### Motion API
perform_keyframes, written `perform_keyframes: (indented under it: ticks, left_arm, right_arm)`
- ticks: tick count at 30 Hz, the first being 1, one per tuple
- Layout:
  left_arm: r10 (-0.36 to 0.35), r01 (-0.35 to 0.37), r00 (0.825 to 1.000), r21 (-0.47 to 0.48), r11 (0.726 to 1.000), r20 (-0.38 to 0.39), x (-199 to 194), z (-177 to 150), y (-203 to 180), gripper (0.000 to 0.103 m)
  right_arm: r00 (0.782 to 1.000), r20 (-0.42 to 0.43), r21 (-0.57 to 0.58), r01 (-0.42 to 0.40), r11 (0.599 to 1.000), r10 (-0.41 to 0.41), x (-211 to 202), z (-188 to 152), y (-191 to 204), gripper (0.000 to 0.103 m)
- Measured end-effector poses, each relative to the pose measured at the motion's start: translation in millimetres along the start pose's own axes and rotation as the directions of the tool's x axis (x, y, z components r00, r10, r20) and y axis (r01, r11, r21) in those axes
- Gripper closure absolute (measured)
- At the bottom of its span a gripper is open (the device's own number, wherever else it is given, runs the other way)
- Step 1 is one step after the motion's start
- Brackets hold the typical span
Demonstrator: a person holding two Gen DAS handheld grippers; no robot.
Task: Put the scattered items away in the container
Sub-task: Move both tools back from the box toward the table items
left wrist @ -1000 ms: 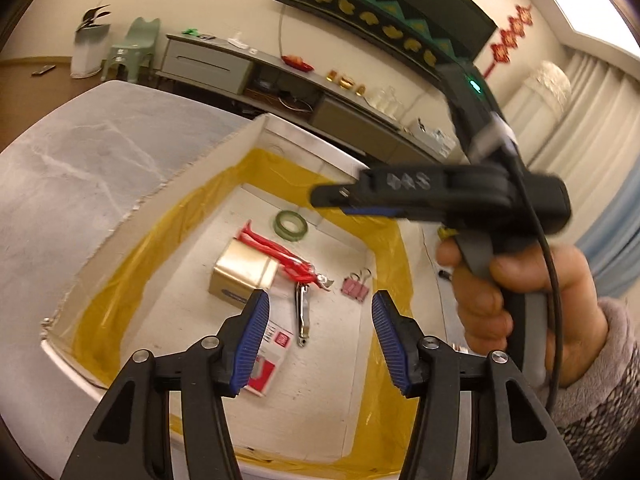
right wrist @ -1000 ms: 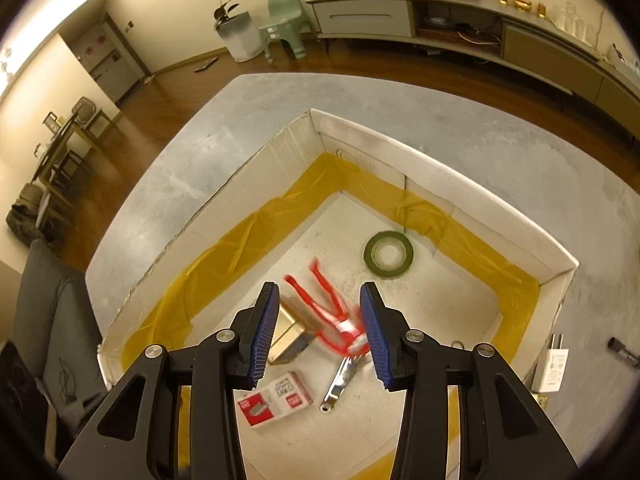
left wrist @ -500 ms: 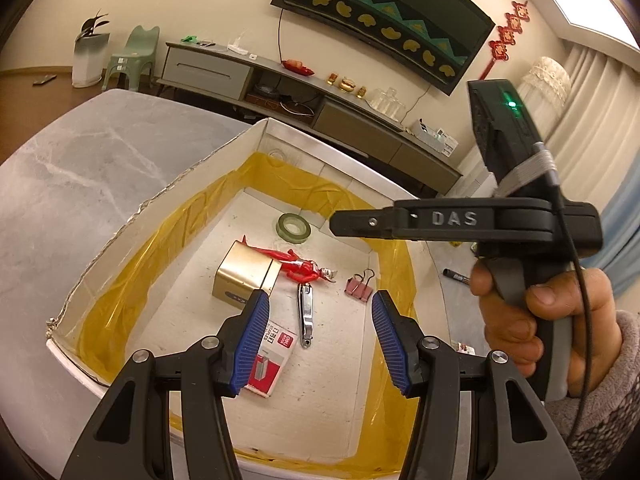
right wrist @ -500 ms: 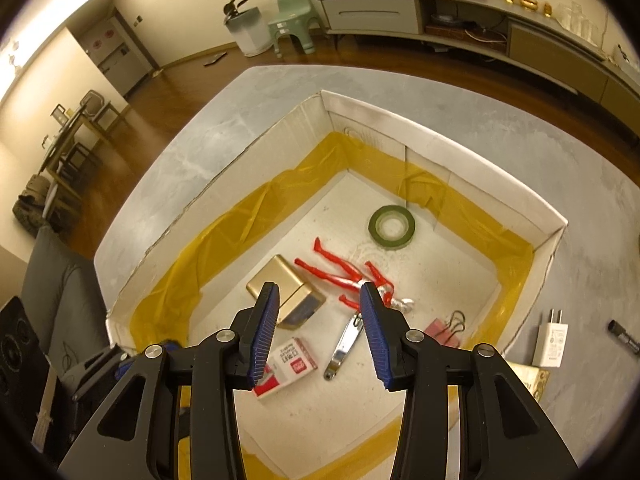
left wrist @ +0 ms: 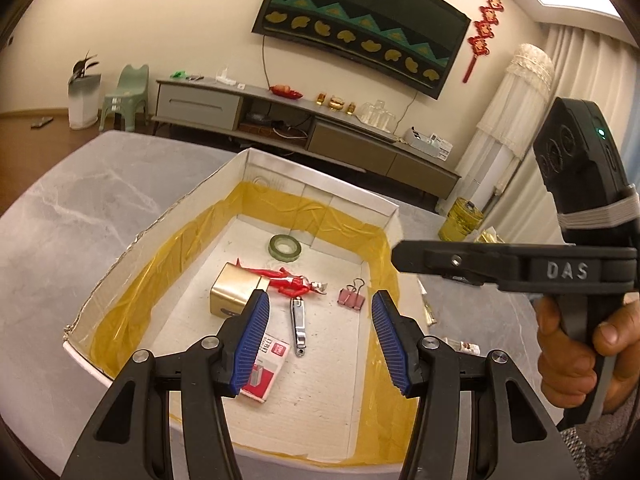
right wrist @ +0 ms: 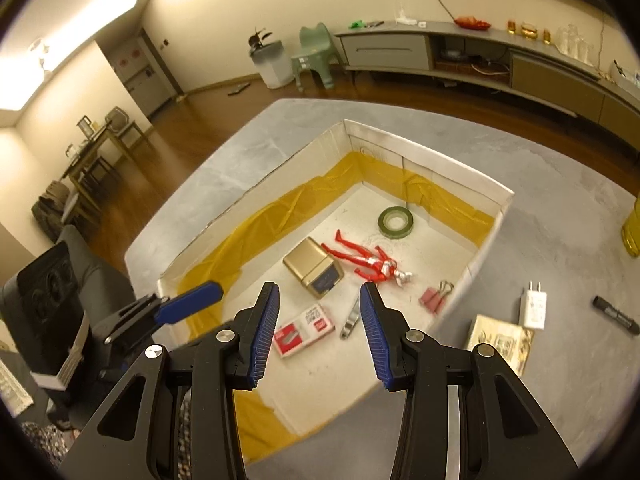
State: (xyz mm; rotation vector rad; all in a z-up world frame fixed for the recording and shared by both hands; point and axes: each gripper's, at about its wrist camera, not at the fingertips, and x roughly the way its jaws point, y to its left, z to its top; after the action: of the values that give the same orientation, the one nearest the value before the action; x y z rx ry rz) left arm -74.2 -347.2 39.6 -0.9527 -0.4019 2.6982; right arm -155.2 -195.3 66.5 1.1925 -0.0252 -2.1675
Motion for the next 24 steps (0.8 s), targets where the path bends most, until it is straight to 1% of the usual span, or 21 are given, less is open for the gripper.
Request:
perform_keyframes:
  ticks: [5,9,15,19,24]
  left_arm:
    - [-0.013,0.013,1.0,0.005,1.0,0.006,-10.0,-4.0,-12.8,0.048]
    - [-0.032,0.032,0.999,0.007,0.999,0.004,-18.0,-8.0,-24.8,0.048]
    - [-0.056,0.055,0.998,0.057,0.997,0.007,-35.3,-12.2,-55.9,0.048]
    - [-0.081,0.081,0.997,0.093,0.992,-0.005,-41.7,-16.8,-79.1,0.048]
    - [-0.109,0.115,0.993,0.155,0.981,-0.042,-37.8,-26.6,-115.2,0.048]
  right_arm:
    - [1.0,0.021,-0.003,-0.012,1.0,0.012,-22.8,-14.4,1.3,0.058]
    - [0.998,0.057,-0.009,-0.033,0.999,0.033,-46.0,-24.2,5.8,0.058]
    - [0.993,0.109,0.005,-0.056,0.998,0.055,-78.5,-39.5,6.2,0.058]
    - [0.986,0.156,0.044,-0.067,0.997,0.059,-102.0,-54.0,-4.6,0.058]
    - [0.978,0.204,0.11,-0.067,0.992,0.043,-128.0,-78.8,-33.7,0.058]
